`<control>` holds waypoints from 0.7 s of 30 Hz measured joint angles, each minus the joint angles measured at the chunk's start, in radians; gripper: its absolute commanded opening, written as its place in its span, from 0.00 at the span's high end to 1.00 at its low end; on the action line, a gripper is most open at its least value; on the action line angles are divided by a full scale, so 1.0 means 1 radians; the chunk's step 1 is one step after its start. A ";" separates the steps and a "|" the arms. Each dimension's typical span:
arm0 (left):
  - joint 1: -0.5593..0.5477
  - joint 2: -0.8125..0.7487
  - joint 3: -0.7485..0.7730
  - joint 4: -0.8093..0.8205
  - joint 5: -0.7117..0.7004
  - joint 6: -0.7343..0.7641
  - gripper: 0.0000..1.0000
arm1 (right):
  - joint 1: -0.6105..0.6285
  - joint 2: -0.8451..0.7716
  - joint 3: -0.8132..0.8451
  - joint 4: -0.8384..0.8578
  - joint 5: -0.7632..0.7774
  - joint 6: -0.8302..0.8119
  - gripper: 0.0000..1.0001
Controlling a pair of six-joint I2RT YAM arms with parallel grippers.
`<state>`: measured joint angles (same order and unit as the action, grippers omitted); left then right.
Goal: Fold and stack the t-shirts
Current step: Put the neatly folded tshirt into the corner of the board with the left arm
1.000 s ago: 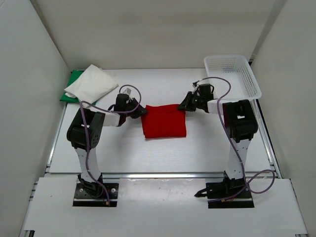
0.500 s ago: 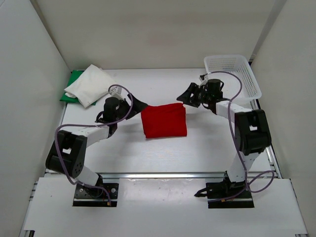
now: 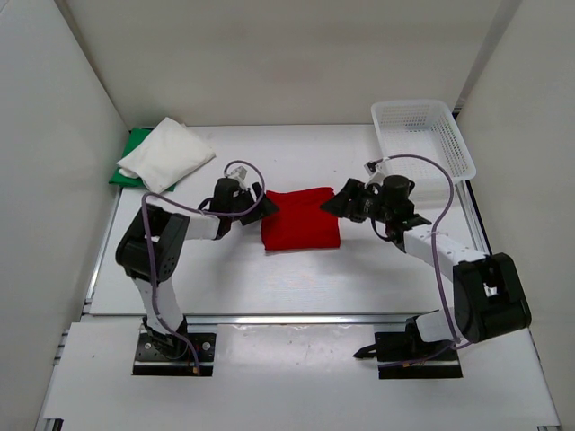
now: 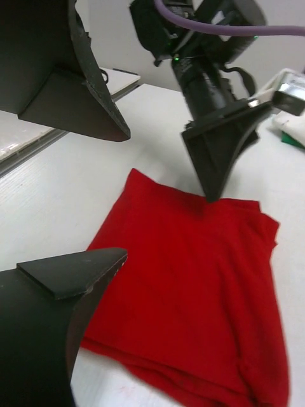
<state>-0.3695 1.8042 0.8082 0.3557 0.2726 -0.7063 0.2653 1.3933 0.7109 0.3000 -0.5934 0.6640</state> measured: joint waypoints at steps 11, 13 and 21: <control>-0.064 0.296 0.349 -0.037 0.079 -0.087 1.00 | -0.069 -0.032 -0.187 0.083 -0.019 0.044 0.38; -0.056 0.339 0.473 -0.093 0.080 -0.084 1.00 | -0.080 -0.038 -0.208 0.085 -0.018 0.048 0.38; 0.116 0.356 0.830 -0.197 0.175 -0.122 1.00 | -0.117 -0.056 -0.231 0.105 -0.046 0.050 0.38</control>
<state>-0.2539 2.1605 1.6386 0.1589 0.4480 -0.8280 0.1486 1.3376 0.4797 0.4049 -0.6392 0.7136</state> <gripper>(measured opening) 0.124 0.620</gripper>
